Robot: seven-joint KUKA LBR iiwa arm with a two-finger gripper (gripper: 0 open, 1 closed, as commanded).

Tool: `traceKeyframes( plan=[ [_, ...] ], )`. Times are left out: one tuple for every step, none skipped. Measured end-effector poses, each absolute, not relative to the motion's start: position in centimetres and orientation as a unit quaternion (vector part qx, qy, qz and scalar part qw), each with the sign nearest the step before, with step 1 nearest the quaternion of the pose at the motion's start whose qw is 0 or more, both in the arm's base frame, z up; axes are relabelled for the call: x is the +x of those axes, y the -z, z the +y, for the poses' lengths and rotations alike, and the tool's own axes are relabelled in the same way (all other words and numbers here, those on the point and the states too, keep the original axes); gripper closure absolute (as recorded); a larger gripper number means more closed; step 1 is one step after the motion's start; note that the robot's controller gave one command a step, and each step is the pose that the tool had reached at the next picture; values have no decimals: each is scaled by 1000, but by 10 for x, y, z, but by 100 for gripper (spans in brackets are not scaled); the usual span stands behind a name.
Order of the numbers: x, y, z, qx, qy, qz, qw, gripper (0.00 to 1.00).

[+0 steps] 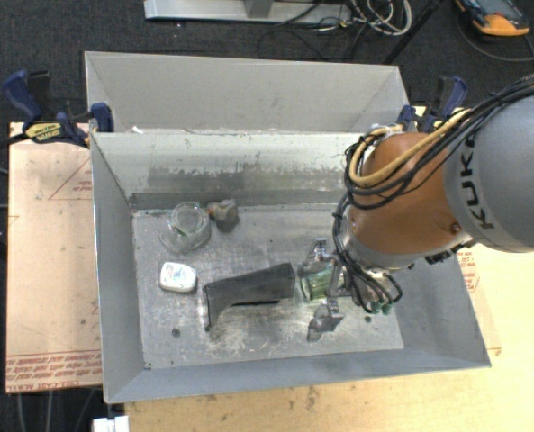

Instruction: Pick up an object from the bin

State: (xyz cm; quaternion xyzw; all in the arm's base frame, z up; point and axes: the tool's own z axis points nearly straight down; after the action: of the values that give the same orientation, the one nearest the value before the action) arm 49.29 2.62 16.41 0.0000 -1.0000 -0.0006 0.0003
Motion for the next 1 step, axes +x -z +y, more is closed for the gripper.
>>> traceKeyframes(
  plan=[
    [530,-121,77,56,0,-998,-9,0]
  ],
)
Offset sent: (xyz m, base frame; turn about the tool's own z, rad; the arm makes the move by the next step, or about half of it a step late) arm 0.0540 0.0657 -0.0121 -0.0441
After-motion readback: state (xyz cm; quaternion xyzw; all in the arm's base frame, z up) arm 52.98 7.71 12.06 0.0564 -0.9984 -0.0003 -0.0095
